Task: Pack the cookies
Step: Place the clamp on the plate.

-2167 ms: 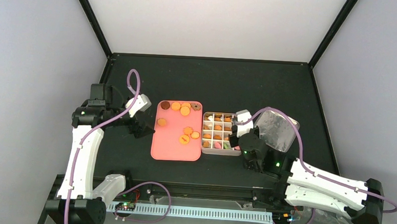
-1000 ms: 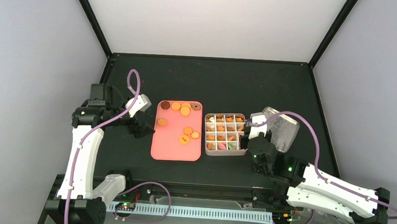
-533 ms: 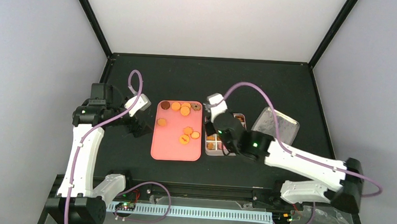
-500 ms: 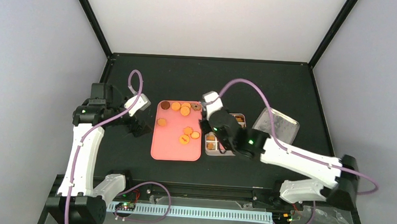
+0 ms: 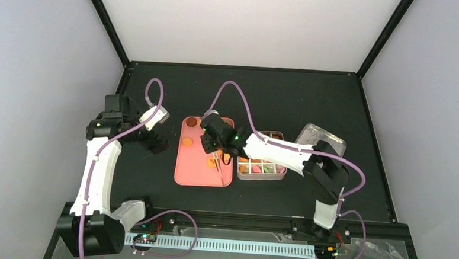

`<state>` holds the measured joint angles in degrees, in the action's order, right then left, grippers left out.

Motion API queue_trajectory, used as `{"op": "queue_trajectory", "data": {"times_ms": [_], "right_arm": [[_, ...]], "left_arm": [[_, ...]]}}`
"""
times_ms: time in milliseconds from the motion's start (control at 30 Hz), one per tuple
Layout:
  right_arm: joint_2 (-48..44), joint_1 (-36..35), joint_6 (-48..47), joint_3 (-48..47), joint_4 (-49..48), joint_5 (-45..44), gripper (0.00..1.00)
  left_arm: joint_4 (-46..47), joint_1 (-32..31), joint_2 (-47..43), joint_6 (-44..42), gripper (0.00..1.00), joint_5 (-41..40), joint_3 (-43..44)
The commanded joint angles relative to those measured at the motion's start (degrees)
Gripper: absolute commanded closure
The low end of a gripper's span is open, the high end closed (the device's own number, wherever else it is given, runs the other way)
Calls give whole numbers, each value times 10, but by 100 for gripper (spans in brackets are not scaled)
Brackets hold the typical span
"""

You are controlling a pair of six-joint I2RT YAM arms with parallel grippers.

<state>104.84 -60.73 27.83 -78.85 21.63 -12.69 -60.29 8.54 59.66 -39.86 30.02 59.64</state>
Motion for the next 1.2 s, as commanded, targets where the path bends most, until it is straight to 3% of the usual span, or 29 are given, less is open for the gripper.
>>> {"op": "queue_trajectory", "data": {"times_ms": [0,167,333,533,900,1167], "right_arm": [[28,41,65,-25,12,104,87],[54,69,83,-43,7,126,78],[58,78,79,-74,29,111,55],[-29,132,69,-24,26,93,39],[-213,334,66,157,91,-17,36],[-203,465,75,234,88,-34,40]], "left_arm": [[7,2,-11,1,1,1,-8],[15,2,-20,-9,1,32,-28],[28,1,-27,-14,1,43,-42],[23,-1,-18,-22,1,43,-44],[33,-20,-10,-14,1,54,-46],[36,-37,-8,-8,1,52,-51]]}}
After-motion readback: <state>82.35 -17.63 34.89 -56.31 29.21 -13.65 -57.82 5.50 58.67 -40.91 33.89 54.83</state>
